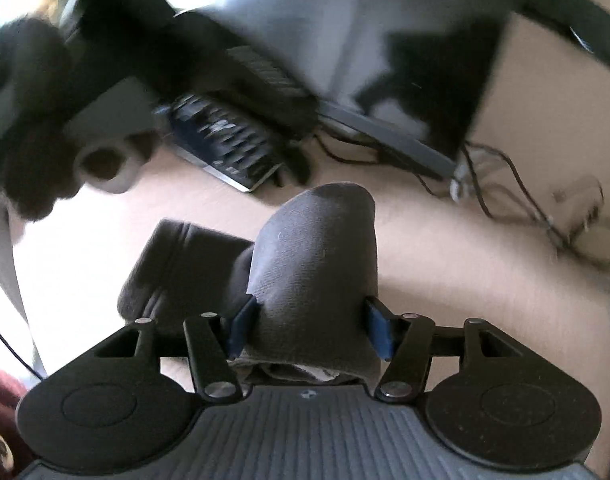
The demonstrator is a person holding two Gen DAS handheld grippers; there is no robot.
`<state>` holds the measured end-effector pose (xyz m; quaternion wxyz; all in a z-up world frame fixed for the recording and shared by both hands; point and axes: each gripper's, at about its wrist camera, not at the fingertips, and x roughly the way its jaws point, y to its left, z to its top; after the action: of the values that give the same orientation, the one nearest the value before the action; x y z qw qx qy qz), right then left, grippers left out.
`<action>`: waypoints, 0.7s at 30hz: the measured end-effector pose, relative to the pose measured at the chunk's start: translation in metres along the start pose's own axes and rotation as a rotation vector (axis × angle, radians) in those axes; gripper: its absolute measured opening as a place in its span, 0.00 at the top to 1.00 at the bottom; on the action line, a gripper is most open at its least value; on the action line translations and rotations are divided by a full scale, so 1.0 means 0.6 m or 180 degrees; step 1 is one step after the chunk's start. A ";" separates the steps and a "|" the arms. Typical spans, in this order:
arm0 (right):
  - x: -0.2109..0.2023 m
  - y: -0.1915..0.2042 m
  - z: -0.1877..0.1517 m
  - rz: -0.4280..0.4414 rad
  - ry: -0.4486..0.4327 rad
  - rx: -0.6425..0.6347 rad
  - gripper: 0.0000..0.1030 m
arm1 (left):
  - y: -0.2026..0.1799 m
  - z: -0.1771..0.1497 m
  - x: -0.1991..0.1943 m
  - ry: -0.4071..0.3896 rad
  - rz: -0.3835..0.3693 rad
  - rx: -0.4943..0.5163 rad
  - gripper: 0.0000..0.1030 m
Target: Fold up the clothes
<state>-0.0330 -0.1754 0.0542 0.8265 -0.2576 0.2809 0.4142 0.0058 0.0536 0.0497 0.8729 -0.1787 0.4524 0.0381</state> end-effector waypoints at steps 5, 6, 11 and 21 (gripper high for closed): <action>0.000 -0.016 0.008 0.0178 -0.0002 0.0088 0.36 | -0.042 -0.014 0.012 -0.0030 0.0200 0.0370 0.00; -0.002 -0.029 0.012 0.0268 -0.0012 0.0205 0.36 | -0.043 -0.015 0.015 -0.0032 0.0247 0.0410 0.00; 0.002 -0.108 0.016 0.0673 -0.0072 0.1072 0.22 | -0.035 -0.020 0.013 -0.0034 0.0289 0.0419 0.00; 0.060 -0.097 -0.009 0.0899 0.0150 0.1550 0.27 | -0.028 -0.028 0.008 -0.0013 0.0326 0.0397 0.00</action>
<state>0.0318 -0.1901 0.0371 0.7915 -0.0193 0.4244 0.4395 -0.0009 0.0315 0.0418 0.8801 -0.1005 0.4607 0.0548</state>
